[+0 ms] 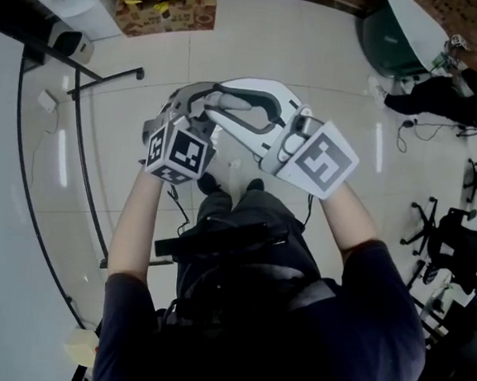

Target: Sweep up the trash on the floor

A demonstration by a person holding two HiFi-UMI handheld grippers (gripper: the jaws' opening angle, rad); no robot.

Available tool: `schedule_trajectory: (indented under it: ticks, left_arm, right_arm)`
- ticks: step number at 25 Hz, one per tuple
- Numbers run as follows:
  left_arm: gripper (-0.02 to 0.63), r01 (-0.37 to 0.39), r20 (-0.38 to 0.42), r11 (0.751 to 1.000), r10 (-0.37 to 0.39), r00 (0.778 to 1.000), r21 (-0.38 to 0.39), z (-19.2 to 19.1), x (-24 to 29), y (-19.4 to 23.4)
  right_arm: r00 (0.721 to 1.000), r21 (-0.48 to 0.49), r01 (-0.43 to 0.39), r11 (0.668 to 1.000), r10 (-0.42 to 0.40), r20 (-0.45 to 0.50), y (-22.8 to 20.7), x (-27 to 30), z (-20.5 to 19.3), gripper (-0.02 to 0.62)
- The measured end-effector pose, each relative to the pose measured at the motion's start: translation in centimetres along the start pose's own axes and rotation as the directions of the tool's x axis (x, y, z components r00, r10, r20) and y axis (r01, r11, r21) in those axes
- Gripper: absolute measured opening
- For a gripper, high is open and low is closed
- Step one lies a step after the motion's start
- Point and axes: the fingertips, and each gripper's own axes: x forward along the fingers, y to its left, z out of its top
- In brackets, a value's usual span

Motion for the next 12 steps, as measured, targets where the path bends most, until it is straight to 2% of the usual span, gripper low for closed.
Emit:
schedule_trajectory:
  ticks: [5,12]
  left_arm:
    - [0.052,-0.005,0.046,0.998,0.002,0.999,0.068,4.5,-0.4,-1.6]
    - [0.051,0.029,0.055,0.986,-0.039,0.998,0.164,10.0,-1.1,-7.3]
  right_arm:
    - [0.996,0.012,0.058,0.998,-0.059,0.07,0.5,-4.5,2.7,0.123]
    - [0.98,0.045,0.09,0.995,-0.097,0.173,1.6,-12.0,5.7,0.12]
